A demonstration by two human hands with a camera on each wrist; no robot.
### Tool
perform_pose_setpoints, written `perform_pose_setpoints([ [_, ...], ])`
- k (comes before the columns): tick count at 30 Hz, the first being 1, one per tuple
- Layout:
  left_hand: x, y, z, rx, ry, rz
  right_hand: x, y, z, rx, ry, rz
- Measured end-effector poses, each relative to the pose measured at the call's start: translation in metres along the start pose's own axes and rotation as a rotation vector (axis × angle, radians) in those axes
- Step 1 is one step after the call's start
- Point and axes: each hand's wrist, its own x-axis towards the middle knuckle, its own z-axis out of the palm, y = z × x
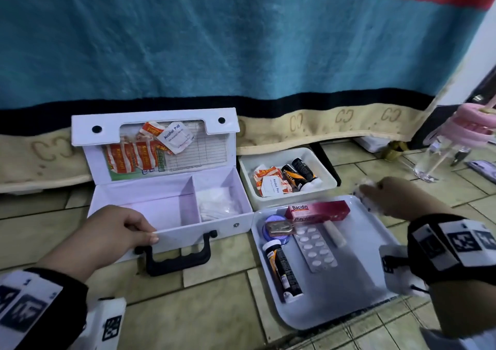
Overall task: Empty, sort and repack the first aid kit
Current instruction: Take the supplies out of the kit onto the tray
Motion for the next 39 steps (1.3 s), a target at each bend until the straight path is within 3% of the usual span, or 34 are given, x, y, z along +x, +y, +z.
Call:
perform_pose_setpoints([
  [3,0.0,-0.001,0.001,0.004,0.006,0.001,0.011,0.006,0.025,-0.036,-0.088,0.046],
  [9,-0.001,0.0,0.001,-0.004,0.009,-0.019,0.014,0.003,0.038,-0.197,-0.155,-0.006],
  [12,-0.001,0.001,0.001,0.006,0.009,-0.018,0.002,-0.018,0.018,-0.084,0.047,-0.014],
  [14,-0.002,0.003,0.002,0.002,0.013,-0.015,-0.011,-0.044,0.0,0.042,0.219,-0.133],
  [15,-0.002,0.003,0.002,0.002,0.013,-0.017,-0.019,-0.062,-0.007,0.115,0.231,-0.219],
  [18,-0.002,0.005,0.001,-0.004,0.005,-0.025,-0.044,-0.12,-0.014,0.18,0.041,-0.482],
  [22,-0.004,0.005,-0.001,0.0,0.003,-0.024,-0.061,-0.181,0.021,-0.182,-0.207,-0.753],
  [25,-0.005,0.005,-0.001,-0.01,0.007,-0.016,-0.062,-0.205,0.059,-0.4,-0.349,-0.76],
  [28,-0.006,0.005,0.0,-0.023,0.019,0.0,-0.06,-0.211,0.076,-0.433,-0.371,-0.66],
  [34,-0.006,0.005,0.0,-0.004,0.011,0.002,-0.066,-0.195,0.05,-0.001,-0.181,-0.806],
  [39,-0.004,0.005,-0.001,0.013,0.002,-0.017,-0.072,-0.153,0.006,0.383,0.043,-0.724],
])
